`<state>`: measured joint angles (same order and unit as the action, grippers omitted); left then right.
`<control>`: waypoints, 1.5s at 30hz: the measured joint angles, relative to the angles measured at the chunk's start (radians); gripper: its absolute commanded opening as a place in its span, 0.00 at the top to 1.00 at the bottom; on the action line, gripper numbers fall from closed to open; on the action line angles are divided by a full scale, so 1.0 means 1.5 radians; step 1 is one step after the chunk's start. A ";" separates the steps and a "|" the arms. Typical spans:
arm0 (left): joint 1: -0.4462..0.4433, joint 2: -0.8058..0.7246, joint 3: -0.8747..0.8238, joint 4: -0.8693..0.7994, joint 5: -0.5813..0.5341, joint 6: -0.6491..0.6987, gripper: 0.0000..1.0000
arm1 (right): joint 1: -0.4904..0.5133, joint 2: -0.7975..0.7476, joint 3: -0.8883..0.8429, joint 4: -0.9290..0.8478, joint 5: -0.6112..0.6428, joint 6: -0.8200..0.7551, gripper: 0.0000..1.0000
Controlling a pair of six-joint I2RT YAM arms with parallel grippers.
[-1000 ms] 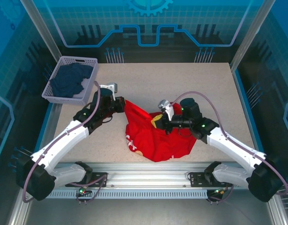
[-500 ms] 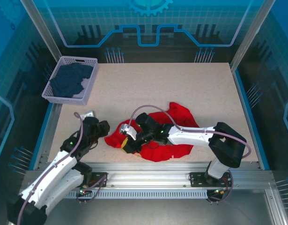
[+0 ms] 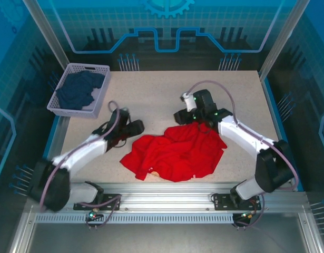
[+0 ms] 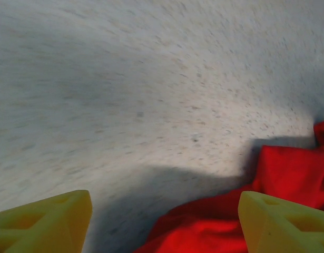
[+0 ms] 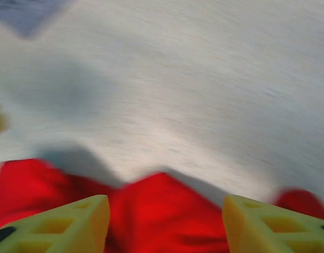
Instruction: Fold the inside-out t-shirt
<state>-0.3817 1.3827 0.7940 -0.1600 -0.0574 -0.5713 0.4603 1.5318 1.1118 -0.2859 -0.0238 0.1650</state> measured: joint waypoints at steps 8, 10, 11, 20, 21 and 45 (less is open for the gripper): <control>-0.001 0.270 0.169 0.000 0.158 0.027 0.30 | -0.020 0.197 0.052 -0.106 0.116 0.028 0.26; -0.002 0.302 0.173 -0.003 0.185 0.028 0.38 | -0.019 0.225 0.054 -0.114 0.115 0.036 0.37; -0.003 0.310 0.172 -0.006 0.189 0.031 0.45 | -0.019 0.235 0.054 -0.119 0.115 0.041 0.46; -0.010 0.318 0.167 0.006 0.285 0.010 1.00 | -0.040 0.231 0.080 -0.107 0.095 0.065 1.00; -0.005 0.318 0.167 0.017 0.304 0.003 1.00 | -0.049 0.223 0.081 -0.104 0.090 0.064 1.00; 0.013 -0.114 0.125 0.178 0.242 0.027 0.78 | -0.139 -0.455 -0.203 -0.020 0.128 0.111 0.53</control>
<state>-0.3622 1.2118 0.9813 0.1062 0.3054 -0.5304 0.2523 0.8490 0.8074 -0.3157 0.1688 0.3317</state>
